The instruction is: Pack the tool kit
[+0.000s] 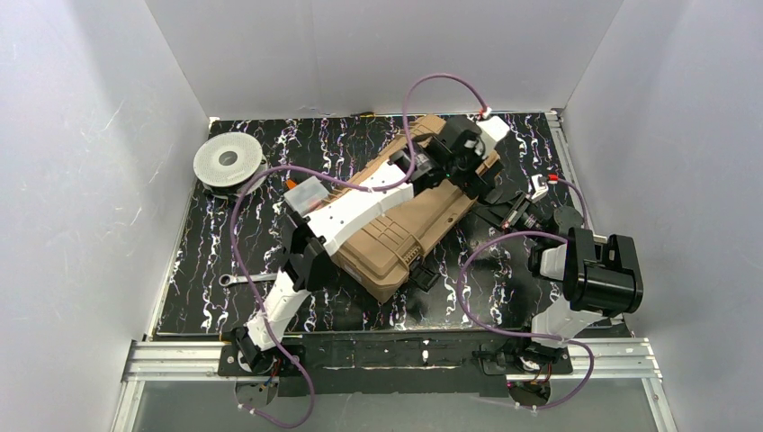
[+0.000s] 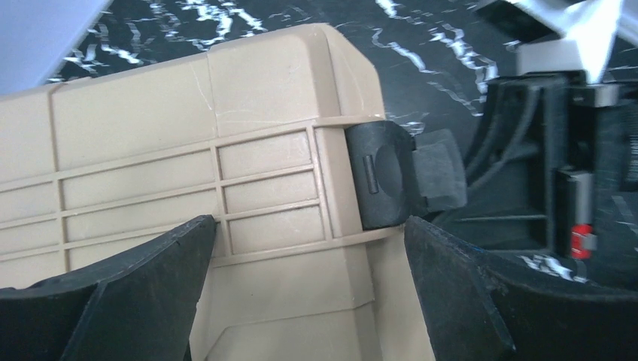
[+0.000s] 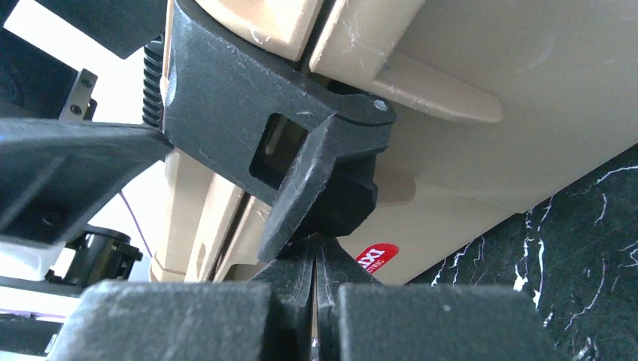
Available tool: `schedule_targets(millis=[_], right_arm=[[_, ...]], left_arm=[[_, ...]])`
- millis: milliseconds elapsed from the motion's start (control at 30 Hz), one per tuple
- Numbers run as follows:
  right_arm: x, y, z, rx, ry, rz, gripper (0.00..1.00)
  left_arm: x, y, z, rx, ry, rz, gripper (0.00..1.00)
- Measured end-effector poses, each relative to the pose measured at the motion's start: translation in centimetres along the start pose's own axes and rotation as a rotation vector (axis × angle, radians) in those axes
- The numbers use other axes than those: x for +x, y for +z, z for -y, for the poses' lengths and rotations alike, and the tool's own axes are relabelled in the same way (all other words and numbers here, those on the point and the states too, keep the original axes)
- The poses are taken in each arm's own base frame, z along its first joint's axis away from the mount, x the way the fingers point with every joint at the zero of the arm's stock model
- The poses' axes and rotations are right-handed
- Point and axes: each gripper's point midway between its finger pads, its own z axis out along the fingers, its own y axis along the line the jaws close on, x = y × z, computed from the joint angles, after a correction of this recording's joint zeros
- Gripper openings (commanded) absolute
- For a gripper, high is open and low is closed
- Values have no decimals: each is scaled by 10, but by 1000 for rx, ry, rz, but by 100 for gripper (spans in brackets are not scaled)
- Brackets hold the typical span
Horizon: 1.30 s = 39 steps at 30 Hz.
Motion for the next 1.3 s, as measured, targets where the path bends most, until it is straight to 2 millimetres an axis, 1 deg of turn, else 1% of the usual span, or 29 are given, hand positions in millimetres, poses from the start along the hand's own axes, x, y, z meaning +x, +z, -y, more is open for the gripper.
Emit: schedule_targets(millis=[67,200,700,800,1033,1133,1200,1300], right_arm=[[-2,0,0,13,-10,10,1],[-3,-1,2,39,-20,22,1],[-11,-5,8,158,-77,59,1],[-13,-4,12,184,-77,59,1],[-15,-5,20,229,-61,58,1],[-15,-5,22,239,-54,59,1],[-15,-5,24,246,-49,60,1],[-15,-5,24,250,-47,57,1]], left_arm=[[2,4,1,-68,64,-12,98],[3,7,2,-121,110,-16,98],[-5,8,3,-120,36,29,98],[-15,10,3,-111,9,72,98],[-25,13,0,-112,5,116,98],[-26,18,-1,-120,25,127,98],[-22,23,-1,-120,40,115,98],[-21,29,-1,-119,51,122,98]])
